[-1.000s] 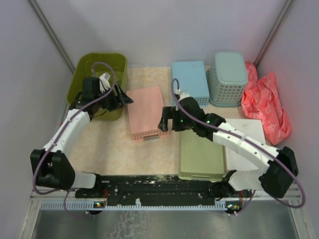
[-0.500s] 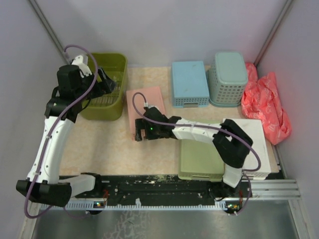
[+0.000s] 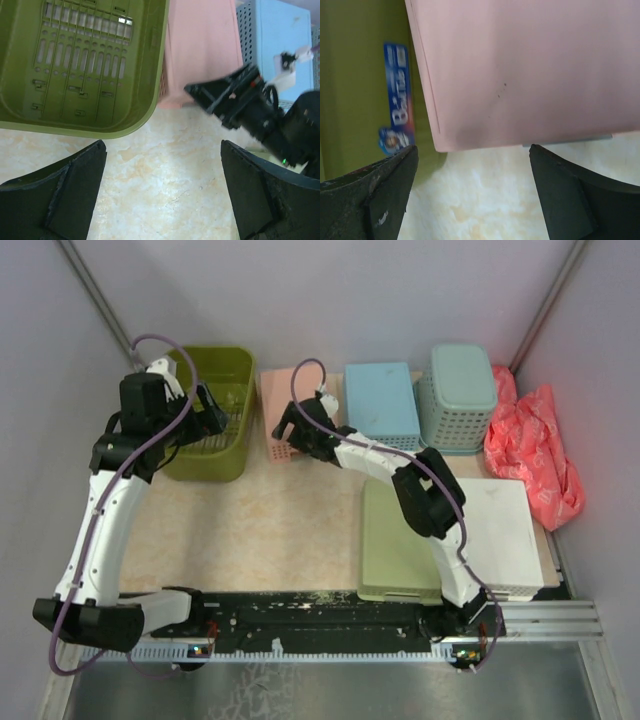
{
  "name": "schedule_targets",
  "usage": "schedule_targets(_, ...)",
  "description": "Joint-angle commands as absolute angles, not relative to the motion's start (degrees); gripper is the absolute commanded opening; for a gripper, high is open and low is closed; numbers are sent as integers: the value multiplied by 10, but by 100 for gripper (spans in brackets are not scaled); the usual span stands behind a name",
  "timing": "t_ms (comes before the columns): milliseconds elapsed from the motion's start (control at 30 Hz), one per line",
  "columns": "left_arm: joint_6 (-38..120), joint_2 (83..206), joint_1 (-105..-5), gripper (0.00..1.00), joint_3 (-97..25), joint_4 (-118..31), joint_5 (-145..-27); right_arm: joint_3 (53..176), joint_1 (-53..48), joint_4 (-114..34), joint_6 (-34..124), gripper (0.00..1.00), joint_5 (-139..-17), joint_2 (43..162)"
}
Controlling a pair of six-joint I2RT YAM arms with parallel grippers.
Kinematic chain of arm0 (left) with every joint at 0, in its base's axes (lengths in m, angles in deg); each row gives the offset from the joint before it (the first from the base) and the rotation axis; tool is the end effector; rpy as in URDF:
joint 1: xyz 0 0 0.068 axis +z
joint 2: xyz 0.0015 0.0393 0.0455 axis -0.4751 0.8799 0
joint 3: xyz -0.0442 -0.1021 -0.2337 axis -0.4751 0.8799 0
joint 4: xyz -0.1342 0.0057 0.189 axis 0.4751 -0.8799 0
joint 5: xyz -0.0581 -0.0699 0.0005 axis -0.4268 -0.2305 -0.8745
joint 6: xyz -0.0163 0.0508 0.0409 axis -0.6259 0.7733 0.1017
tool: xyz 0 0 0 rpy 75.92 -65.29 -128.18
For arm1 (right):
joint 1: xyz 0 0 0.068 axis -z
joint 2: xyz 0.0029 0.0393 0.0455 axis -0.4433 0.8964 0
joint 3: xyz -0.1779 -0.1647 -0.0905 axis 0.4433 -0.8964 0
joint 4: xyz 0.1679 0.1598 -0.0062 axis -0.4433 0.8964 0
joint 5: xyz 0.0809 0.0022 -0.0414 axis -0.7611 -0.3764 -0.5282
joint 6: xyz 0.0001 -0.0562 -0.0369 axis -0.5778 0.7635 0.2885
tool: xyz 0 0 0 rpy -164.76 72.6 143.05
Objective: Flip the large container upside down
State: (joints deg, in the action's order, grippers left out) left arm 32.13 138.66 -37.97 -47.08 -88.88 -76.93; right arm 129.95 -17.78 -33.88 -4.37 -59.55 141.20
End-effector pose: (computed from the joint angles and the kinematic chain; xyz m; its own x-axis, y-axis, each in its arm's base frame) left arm 0.2313 -0.0383 0.3940 -0.5079 -0.2675 -0.8189 -0.0264 0.9550 -0.2956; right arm 0.3397 0.3155 0.2069 -0.7111 0.4482 -0.5418 0.0255 0.7865 0.6171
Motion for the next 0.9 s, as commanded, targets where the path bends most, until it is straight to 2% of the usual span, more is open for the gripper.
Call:
schedule_targets(0, 346, 1388, -379, 100, -463, -892, -765, 1392, -154, -341, -8, 93, -633, 1436)
schedule_targets(133, 395, 1396, -380, 100, -426, -839, -766, 1305, -158, -381, 50, 94, -651, 1347)
schedule_targets(333, 438, 1509, -399, 99, -458, -840, -731, 1104, -161, -417, 119, 96, -660, 1158)
schedule_targets(533, 447, 1601, -414, 98, -478, -795, -731, 1005, -161, -328, 151, 97, -607, 996)
schedule_targets(600, 447, 1626, -414, 93, -483, -783, -734, 978, -160, -293, 155, 97, -583, 951)
schedule_targets(667, 444, 1648, -414, 84, -492, -776, -738, 952, -160, -259, 154, 97, -565, 909)
schedule_targets(867, 437, 1685, -414, 46, -514, -778, -710, 912, -160, -185, 137, 97, -506, 813)
